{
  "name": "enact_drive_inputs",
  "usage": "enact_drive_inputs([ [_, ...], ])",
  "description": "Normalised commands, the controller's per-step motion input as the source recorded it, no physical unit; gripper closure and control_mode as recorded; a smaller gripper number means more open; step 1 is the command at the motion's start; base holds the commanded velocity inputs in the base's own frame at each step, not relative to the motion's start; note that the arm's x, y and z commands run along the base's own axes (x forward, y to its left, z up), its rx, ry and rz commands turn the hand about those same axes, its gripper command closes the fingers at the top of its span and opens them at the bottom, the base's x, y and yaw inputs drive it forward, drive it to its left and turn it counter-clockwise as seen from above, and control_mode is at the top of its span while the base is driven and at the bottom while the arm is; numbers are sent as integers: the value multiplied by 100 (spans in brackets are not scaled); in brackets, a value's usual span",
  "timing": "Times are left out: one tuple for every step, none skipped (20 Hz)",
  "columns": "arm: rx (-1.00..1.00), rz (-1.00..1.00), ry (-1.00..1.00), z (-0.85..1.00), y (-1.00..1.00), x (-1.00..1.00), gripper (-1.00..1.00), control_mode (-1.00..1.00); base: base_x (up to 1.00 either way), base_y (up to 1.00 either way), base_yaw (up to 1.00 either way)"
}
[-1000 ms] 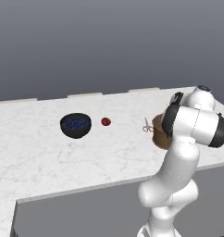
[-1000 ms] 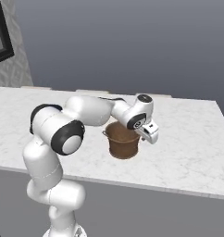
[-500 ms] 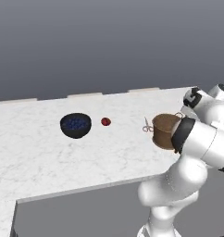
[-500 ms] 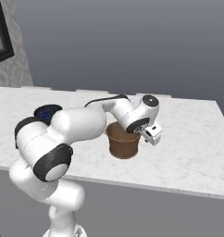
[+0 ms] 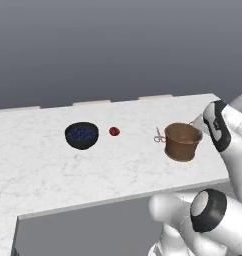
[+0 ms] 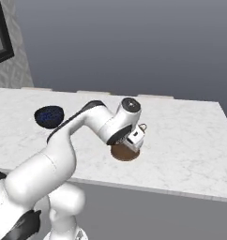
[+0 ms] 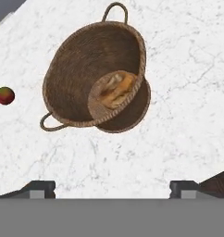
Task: Open the cabinet, pick up the bread from the cabinet and place it in the basket. Then move the basket to the dining counter.
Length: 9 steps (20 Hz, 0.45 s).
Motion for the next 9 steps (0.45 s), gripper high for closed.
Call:
enact_drive_inputs([
  [-31,24,1,92,100,-100,-100,-100,0,0,0],
  [-28,25,4,91,100,-98,-100,-100,0,0,0],
  [-26,26,4,88,100,-94,-100,-100,0,0,0],
  [-17,24,3,86,100,-88,-100,-100,0,0,0],
  [-10,24,1,81,100,-86,-100,-100,0,0,0],
  [-4,24,0,78,100,-82,-100,-100,0,0,0],
  [-2,24,0,70,100,-80,-100,-100,0,0,0],
  [0,26,0,71,100,-80,-100,-100,0,0,0],
  [0,29,0,72,96,-73,-100,-100,0,0,0],
])
